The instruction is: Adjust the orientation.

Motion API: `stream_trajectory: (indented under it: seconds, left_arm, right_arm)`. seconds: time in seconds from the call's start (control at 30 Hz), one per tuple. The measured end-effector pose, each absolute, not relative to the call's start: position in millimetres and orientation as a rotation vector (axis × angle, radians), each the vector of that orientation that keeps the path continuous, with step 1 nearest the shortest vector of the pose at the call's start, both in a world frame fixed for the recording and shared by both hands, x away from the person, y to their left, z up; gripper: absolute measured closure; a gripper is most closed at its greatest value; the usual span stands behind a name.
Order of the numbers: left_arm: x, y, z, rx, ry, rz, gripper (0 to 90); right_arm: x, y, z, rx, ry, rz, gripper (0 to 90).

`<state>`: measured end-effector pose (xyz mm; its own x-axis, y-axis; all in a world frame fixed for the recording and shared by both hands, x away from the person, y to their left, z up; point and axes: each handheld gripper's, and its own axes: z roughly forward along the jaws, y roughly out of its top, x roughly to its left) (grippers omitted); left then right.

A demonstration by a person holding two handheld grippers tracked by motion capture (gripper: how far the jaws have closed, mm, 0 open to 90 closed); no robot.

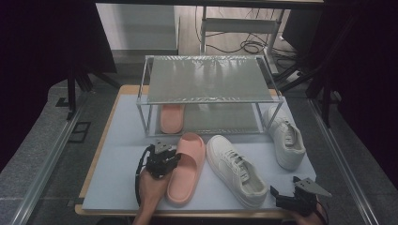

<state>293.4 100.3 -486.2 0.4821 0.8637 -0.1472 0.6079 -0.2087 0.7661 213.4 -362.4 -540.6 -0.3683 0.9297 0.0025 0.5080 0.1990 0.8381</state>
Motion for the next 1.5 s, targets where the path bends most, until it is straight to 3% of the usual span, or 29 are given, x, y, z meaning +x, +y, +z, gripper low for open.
stream_trajectory:
  seconds: [0.5, 0.8, 1.5]
  left_arm:
    - [306.1, 104.9, -467.5, 1.911, 1.226, 0.476, 79.1]
    - [325.9, 100.1, -455.7, 1.883, 1.247, 0.542, 78.3]
    - [380.0, 64.6, -475.7, 1.794, 1.360, 0.622, 77.2]
  right_arm:
    - [213.4, -362.4, -540.6, 1.335, 1.962, 1.066, 0.0]
    - [213.3, -362.5, -540.4, 1.335, 1.963, 1.065, 0.0]
    - [213.3, -363.1, -540.6, 1.332, 1.965, 1.070, 0.0]
